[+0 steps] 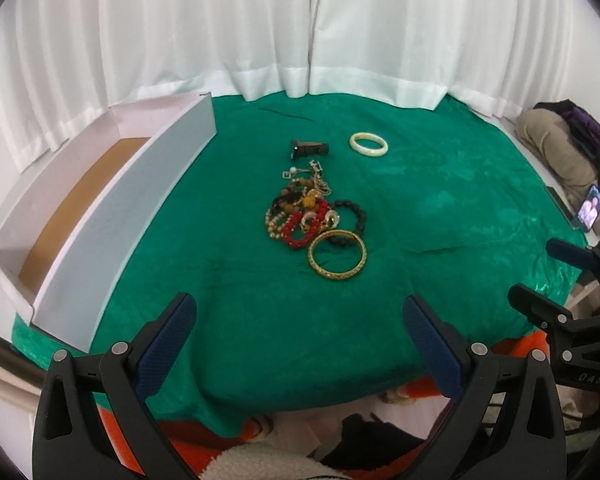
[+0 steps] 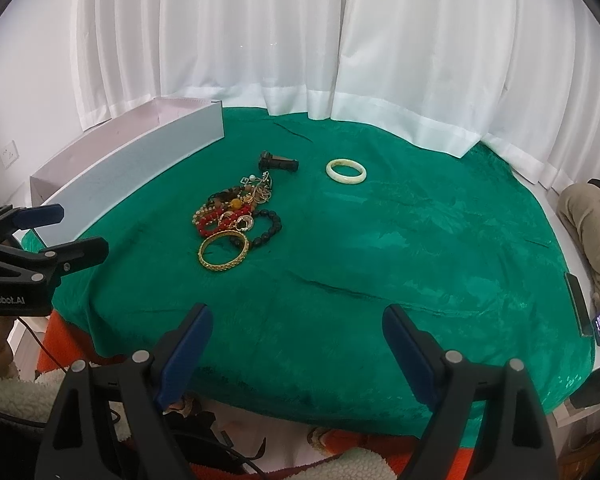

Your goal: Organize jewelry

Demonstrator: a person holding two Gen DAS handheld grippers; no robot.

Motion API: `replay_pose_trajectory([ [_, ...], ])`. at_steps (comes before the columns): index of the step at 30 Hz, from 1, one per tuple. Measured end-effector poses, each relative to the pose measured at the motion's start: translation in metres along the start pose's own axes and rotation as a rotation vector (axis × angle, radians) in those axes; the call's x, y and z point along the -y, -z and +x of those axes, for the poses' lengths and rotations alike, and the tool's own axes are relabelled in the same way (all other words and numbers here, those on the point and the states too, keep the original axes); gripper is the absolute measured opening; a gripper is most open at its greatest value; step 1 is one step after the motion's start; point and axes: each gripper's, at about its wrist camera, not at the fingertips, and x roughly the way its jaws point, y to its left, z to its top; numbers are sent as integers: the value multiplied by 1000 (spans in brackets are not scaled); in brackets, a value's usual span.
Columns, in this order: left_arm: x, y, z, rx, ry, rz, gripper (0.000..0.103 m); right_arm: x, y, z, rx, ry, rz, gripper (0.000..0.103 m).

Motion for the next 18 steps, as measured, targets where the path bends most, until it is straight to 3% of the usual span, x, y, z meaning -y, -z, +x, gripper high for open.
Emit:
replay_pose_trajectory([
  [18,5,2,3,-7,-1,7,103,4,1,3,-12,-8,11,89],
])
